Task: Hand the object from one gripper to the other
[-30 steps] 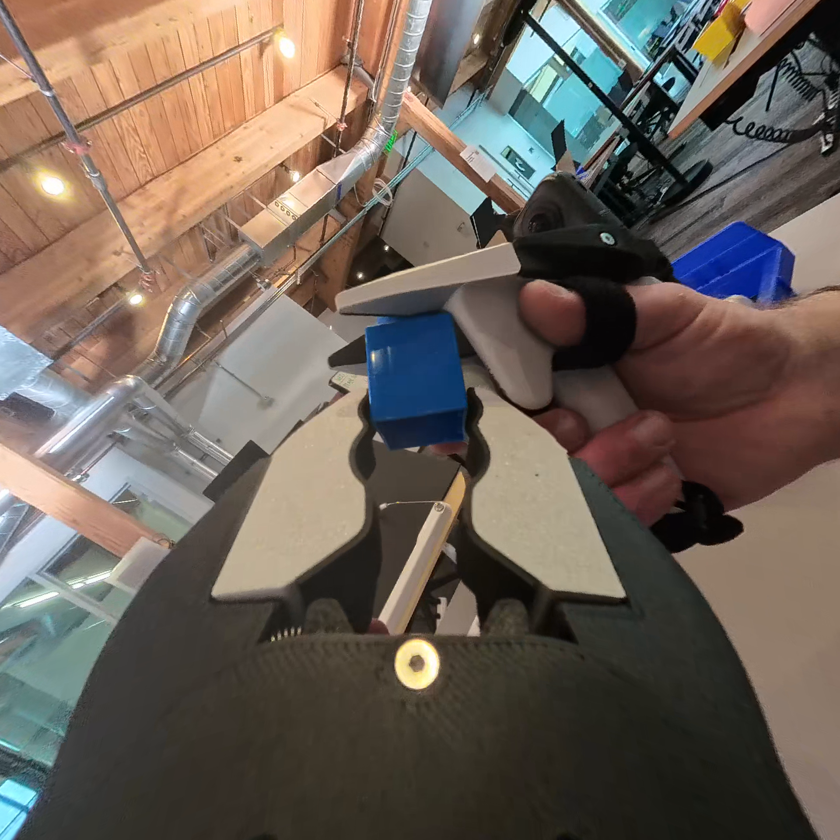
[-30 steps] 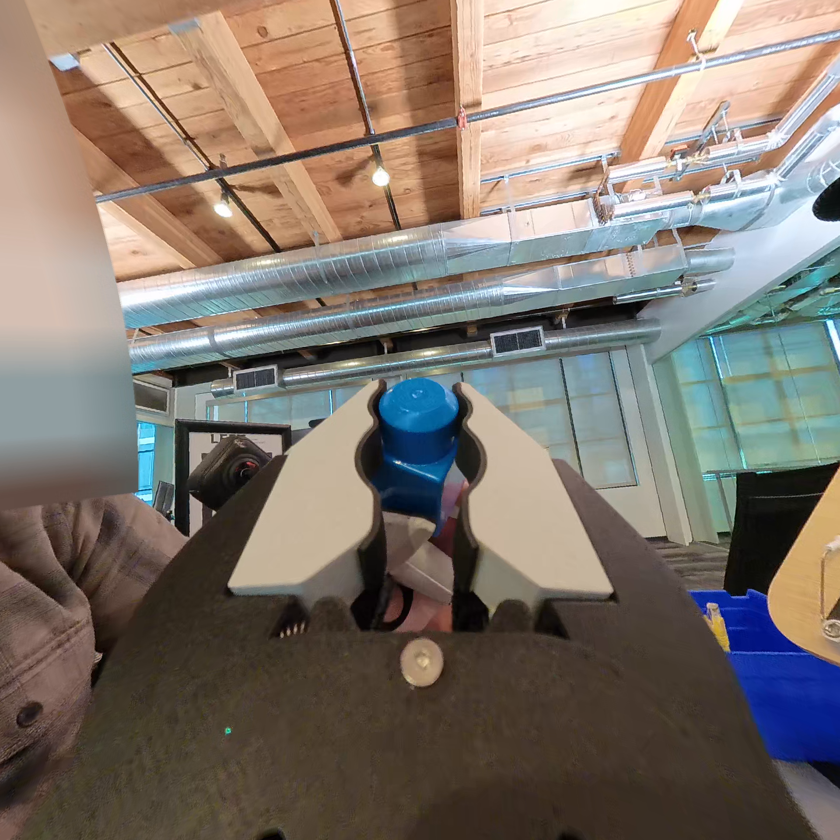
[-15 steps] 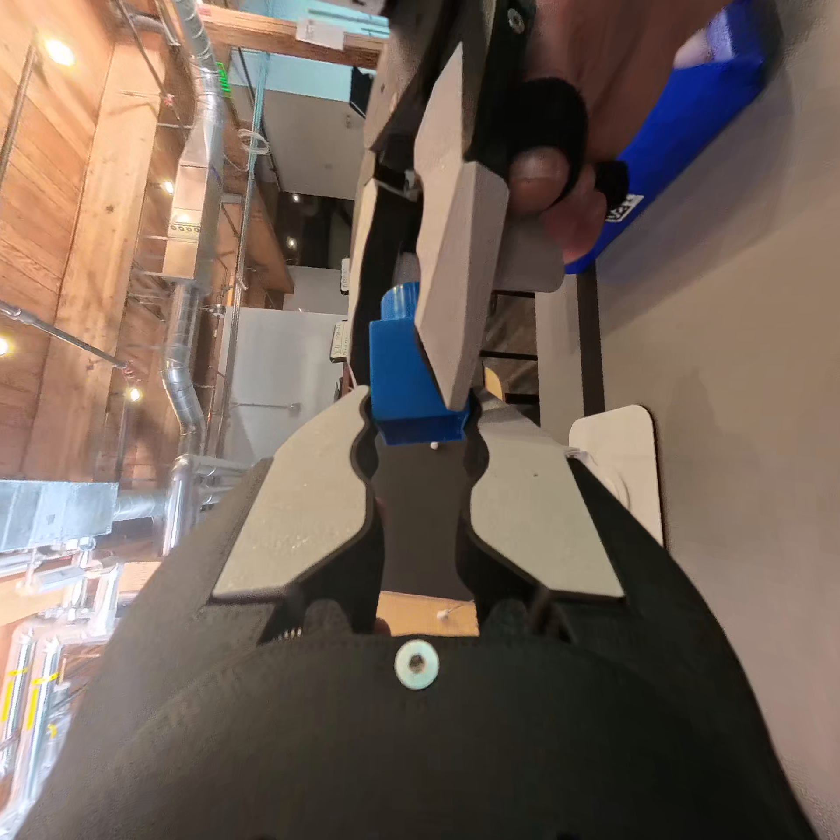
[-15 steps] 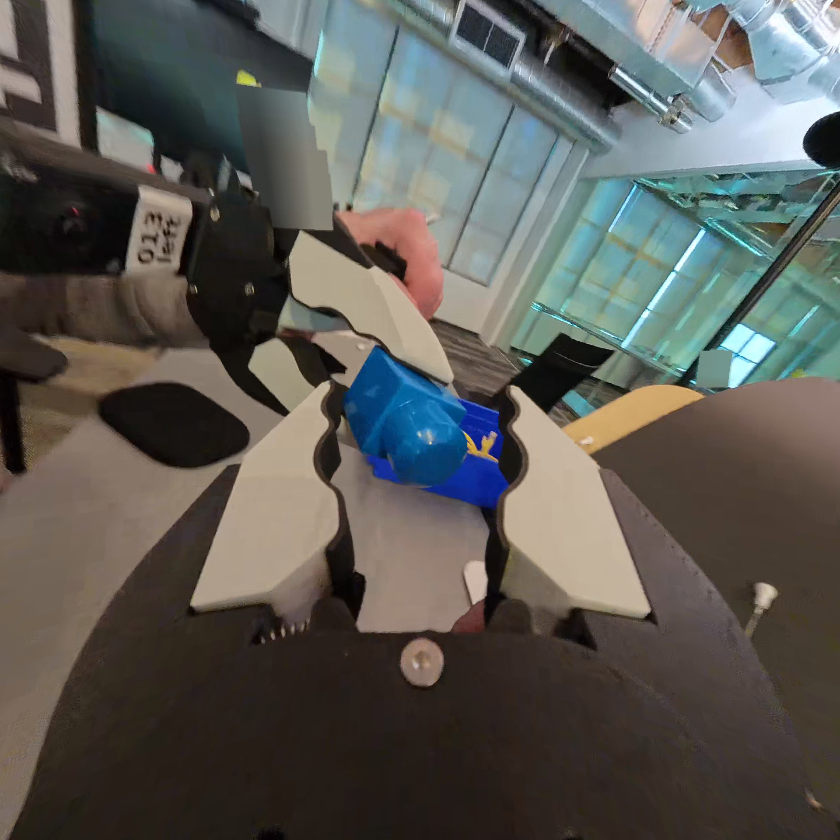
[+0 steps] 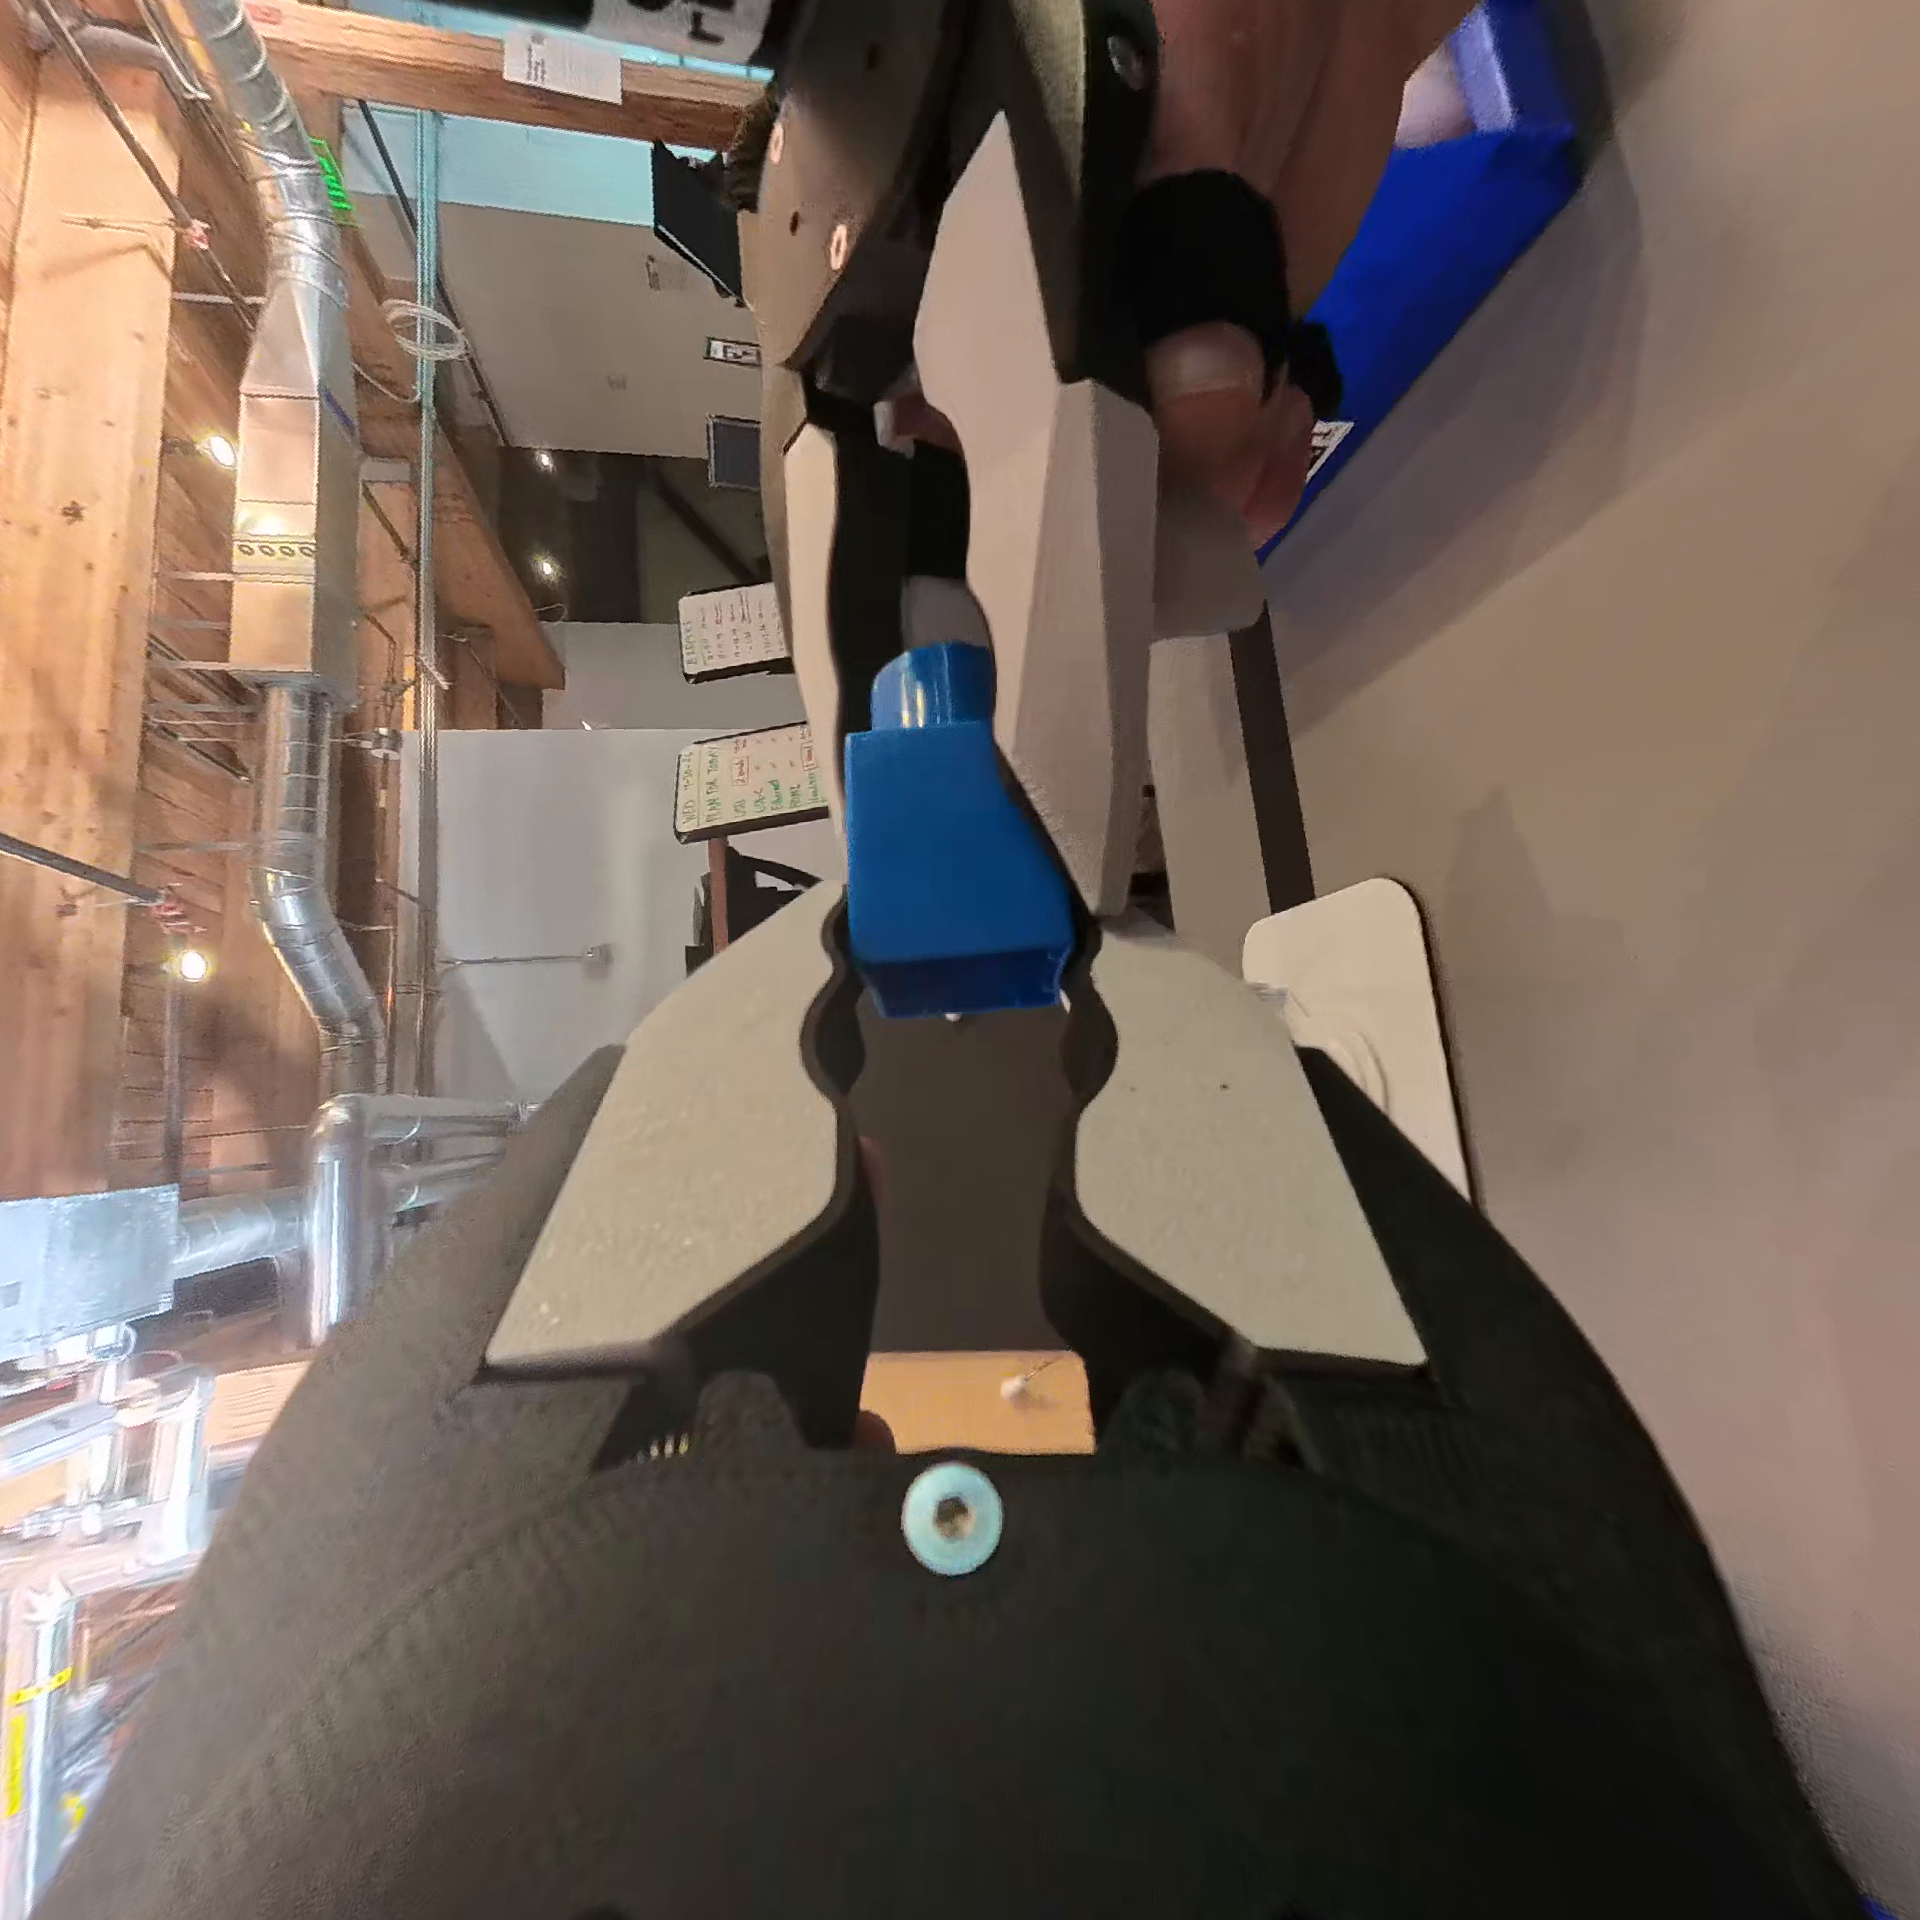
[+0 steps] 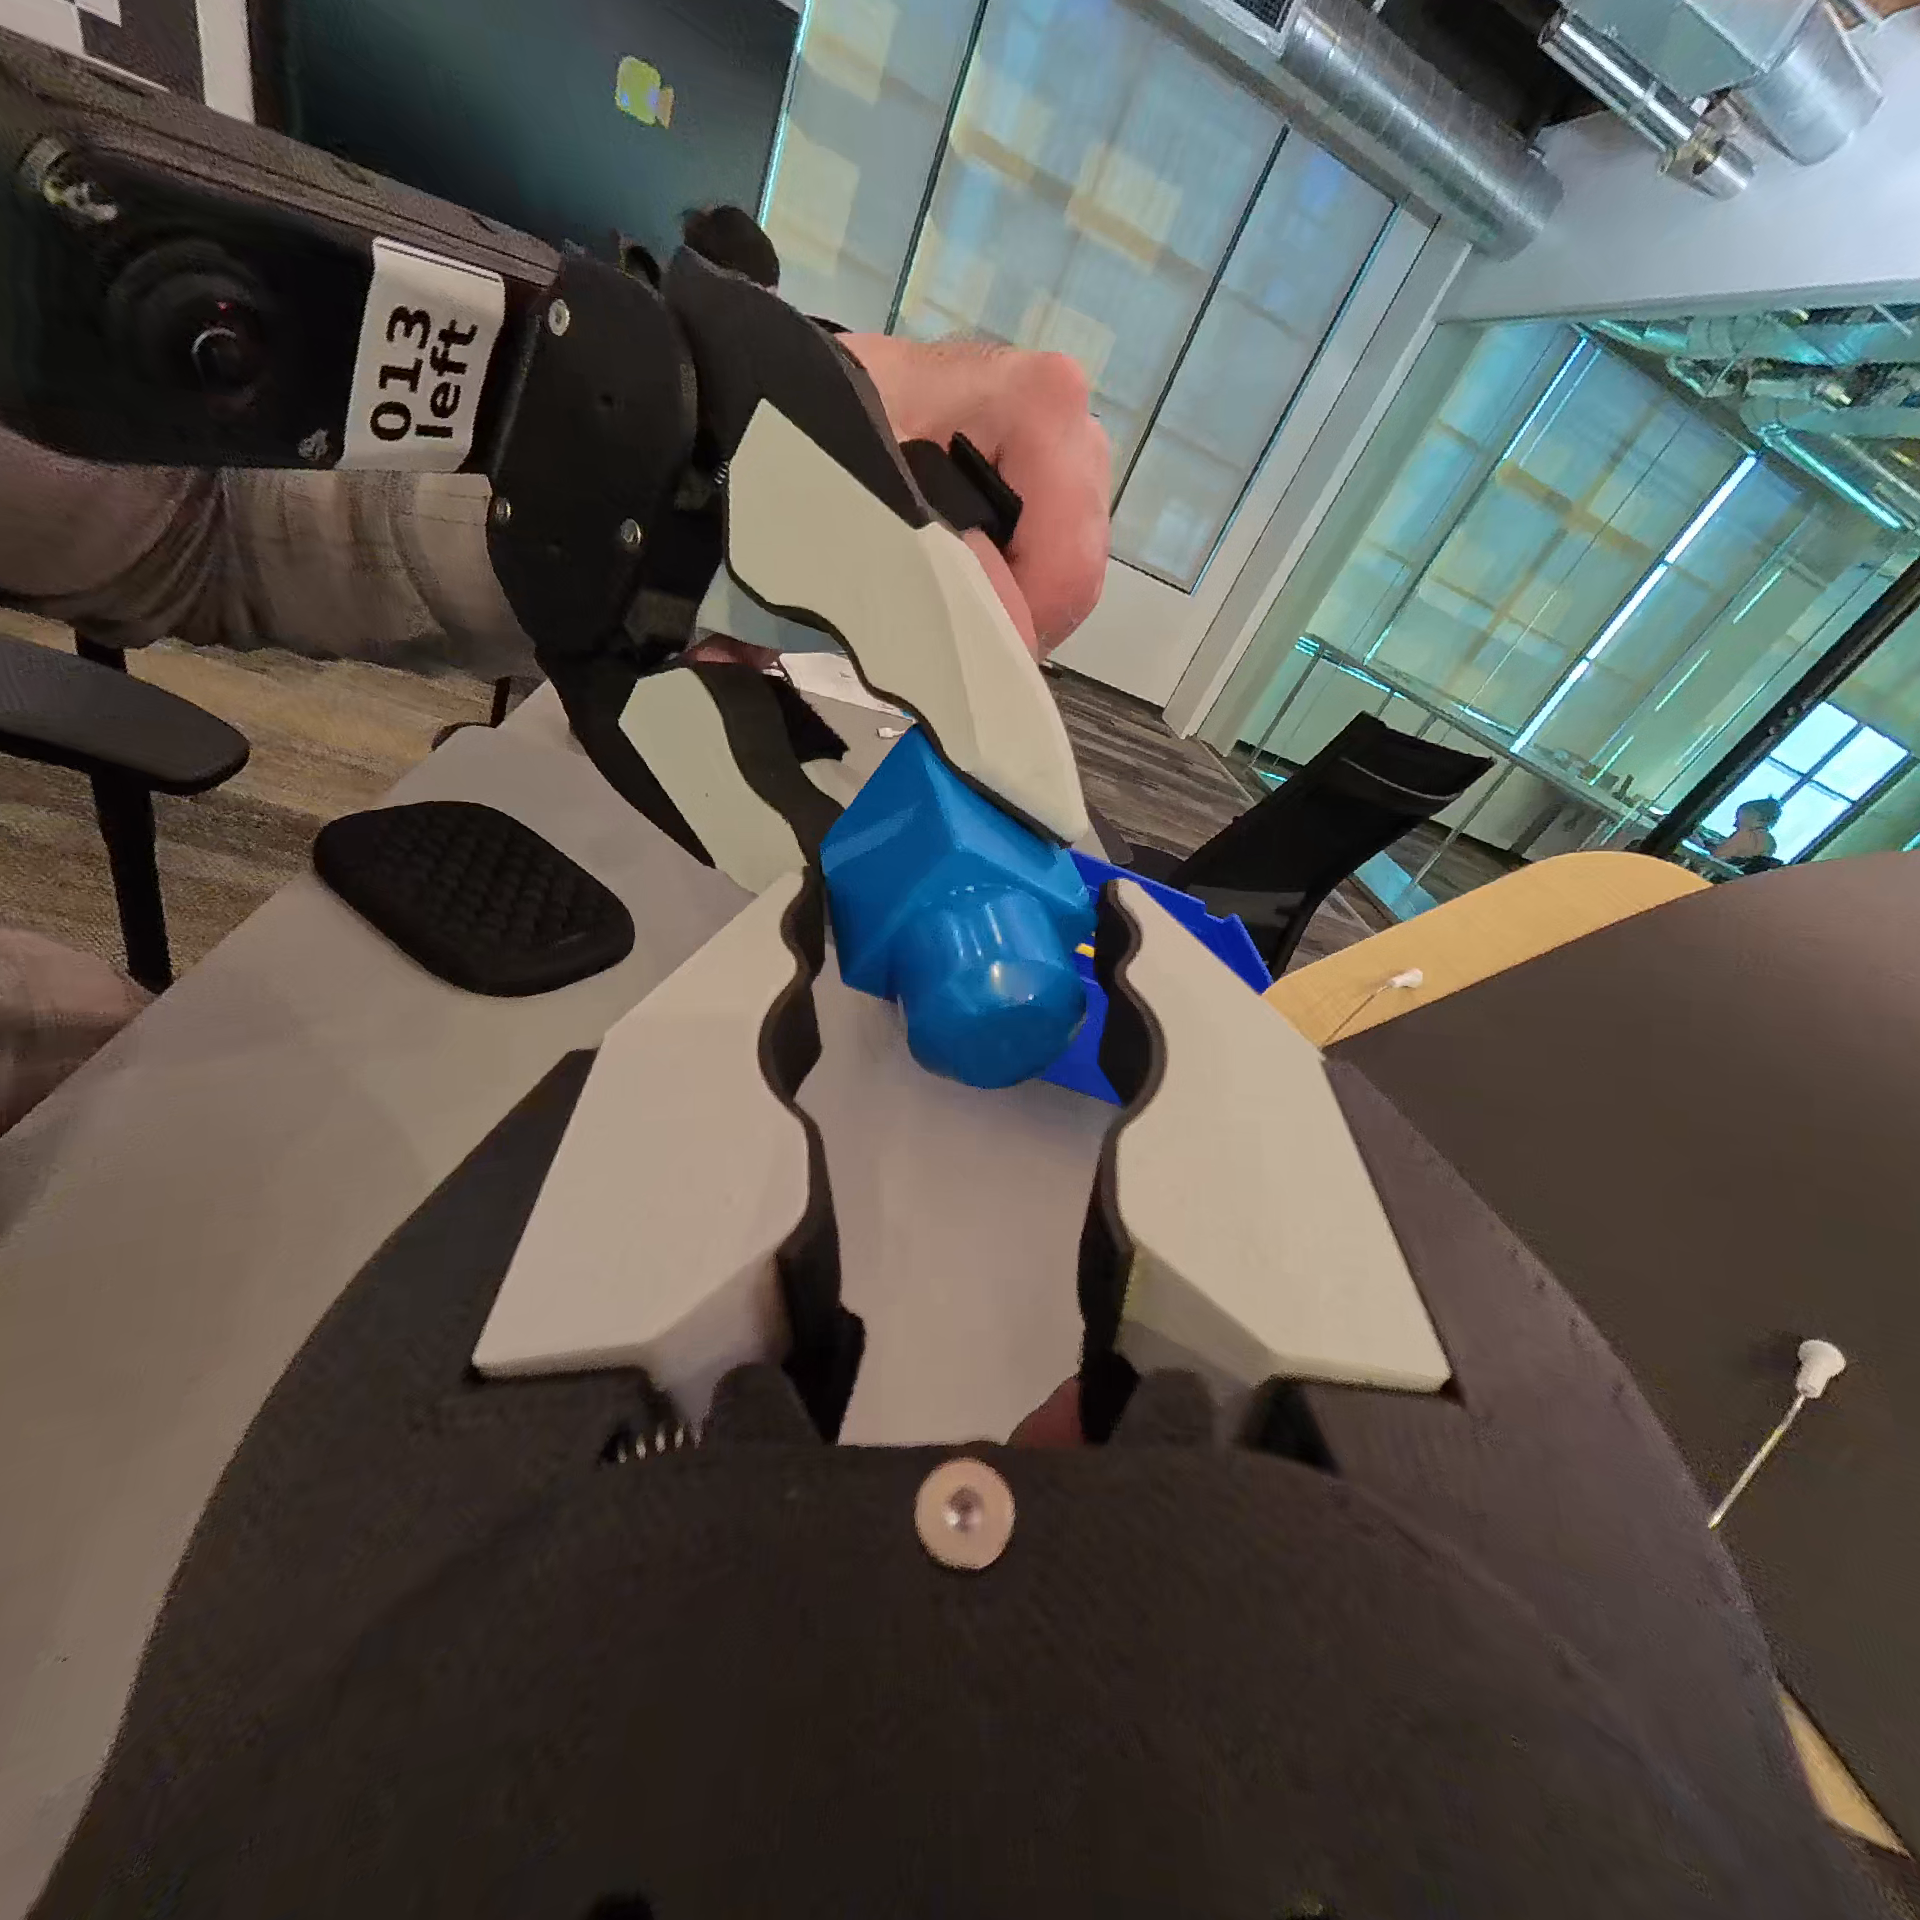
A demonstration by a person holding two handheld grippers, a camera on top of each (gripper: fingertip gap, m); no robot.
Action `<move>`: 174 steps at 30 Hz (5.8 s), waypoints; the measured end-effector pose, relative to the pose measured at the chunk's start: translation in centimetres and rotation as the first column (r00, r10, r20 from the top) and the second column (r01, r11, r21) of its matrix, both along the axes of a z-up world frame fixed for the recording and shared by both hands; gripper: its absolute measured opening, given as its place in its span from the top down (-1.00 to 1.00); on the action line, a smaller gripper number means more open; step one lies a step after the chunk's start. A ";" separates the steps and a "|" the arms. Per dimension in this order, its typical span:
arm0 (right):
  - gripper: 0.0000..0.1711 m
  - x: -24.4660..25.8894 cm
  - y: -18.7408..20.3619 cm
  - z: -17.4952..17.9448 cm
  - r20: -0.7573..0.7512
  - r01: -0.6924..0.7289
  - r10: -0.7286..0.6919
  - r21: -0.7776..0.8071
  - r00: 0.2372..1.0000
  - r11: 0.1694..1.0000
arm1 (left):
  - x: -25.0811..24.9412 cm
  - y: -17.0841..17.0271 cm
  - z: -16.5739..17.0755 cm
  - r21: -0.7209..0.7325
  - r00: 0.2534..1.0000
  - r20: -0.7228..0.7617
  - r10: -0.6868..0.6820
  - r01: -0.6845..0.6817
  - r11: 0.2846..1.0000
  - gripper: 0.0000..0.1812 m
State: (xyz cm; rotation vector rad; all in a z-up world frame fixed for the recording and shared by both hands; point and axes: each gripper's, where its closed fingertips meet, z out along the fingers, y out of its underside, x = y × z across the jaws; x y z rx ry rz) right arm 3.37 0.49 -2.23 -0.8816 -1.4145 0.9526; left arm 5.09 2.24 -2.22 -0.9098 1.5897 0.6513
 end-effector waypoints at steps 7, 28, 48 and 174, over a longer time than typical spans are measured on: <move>0.44 0.0 -0.3 0.0 -0.011 -0.029 0.029 0.005 1.000 1.000 | 0.1 -0.4 -0.2 -0.042 1.000 0.019 -0.024 0.025 0.999 0.60; 0.44 1.2 1.3 5.5 -0.563 -0.404 0.057 -0.514 0.824 0.757 | -0.4 -1.1 3.7 0.341 0.879 0.476 -0.039 -0.143 0.929 0.13; 0.45 0.0 0.1 4.1 -0.680 -0.537 0.034 -0.545 0.732 0.644 | 1.1 0.3 2.8 0.371 0.852 0.523 -0.032 -0.194 0.908 0.26; 0.28 -1.2 -1.4 2.7 -0.501 0.578 -0.297 0.756 0.813 0.307 | 2.1 -4.5 3.0 -0.427 0.398 0.904 0.156 0.867 0.257 0.21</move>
